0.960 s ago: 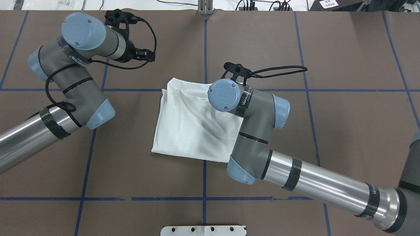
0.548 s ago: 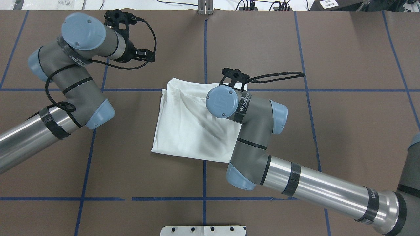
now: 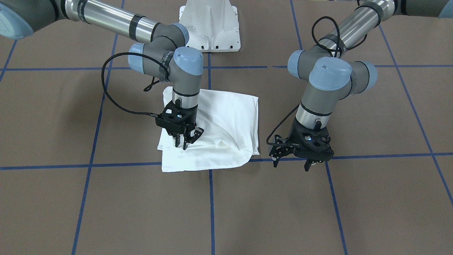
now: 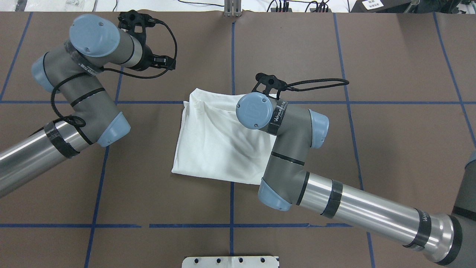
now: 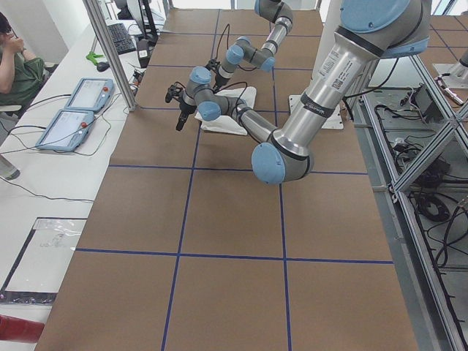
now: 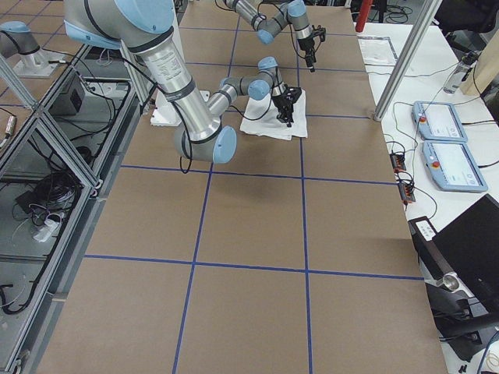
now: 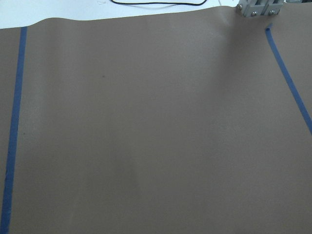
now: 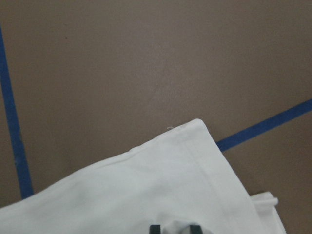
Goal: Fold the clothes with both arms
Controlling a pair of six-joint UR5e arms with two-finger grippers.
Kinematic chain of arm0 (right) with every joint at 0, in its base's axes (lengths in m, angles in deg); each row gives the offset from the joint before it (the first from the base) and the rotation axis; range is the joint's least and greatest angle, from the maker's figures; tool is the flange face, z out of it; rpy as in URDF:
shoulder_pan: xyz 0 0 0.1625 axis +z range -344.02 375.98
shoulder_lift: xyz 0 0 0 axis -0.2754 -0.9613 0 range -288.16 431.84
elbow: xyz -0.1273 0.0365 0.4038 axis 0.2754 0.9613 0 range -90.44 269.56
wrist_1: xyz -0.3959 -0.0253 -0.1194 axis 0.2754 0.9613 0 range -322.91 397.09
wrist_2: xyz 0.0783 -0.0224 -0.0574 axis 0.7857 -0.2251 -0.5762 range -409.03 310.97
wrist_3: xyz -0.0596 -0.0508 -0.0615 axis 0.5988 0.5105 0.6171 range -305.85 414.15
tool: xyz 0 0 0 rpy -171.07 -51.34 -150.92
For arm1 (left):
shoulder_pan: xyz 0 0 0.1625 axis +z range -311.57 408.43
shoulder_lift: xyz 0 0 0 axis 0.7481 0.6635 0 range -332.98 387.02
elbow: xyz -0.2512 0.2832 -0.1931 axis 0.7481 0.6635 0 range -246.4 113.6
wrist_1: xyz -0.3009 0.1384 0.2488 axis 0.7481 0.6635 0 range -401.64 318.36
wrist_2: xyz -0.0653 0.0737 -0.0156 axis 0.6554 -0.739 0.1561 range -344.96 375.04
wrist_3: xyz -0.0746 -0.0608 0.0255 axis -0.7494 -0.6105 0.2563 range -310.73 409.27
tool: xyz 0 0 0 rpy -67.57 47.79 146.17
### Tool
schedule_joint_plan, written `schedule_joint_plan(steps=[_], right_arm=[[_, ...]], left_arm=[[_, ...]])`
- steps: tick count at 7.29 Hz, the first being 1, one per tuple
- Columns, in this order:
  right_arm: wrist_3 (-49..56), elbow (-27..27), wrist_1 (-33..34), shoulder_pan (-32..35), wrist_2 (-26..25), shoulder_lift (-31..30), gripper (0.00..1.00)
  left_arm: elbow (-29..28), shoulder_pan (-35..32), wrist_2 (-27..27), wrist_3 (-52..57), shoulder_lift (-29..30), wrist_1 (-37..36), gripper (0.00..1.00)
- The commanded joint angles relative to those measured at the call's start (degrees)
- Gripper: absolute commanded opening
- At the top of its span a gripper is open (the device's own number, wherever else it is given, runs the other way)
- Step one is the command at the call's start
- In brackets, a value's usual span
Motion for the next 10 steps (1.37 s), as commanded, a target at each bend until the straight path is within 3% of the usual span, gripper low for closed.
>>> schedule_joint_plan(steps=[1, 7, 8, 9, 10], right_arm=[[0.13, -0.36, 4.05, 2.23, 0.09, -0.10, 0.00], [0.57, -0.36, 4.07, 3.12, 0.00, -1.77, 0.00], [1.87, -0.36, 3.81, 3.82, 0.52, -1.77, 0.99], [8.67, -0.97, 3.72, 5.04, 2.61, -0.81, 1.00], [13.01, -3.85, 4.15, 8.01, 9.42, -1.41, 1.00]], left_arm=[[0.15, -0.01, -0.01, -0.17, 0.00, 0.00, 1.00], [0.68, 0.08, -0.01, 0.00, -0.43, -0.09, 1.00], [1.99, 0.08, 0.08, 0.44, -1.05, -0.26, 1.00], [4.78, 0.08, 1.74, 0.71, -2.45, -0.96, 1.00], [8.38, 0.08, 4.10, 1.23, -5.33, -1.14, 1.00]])
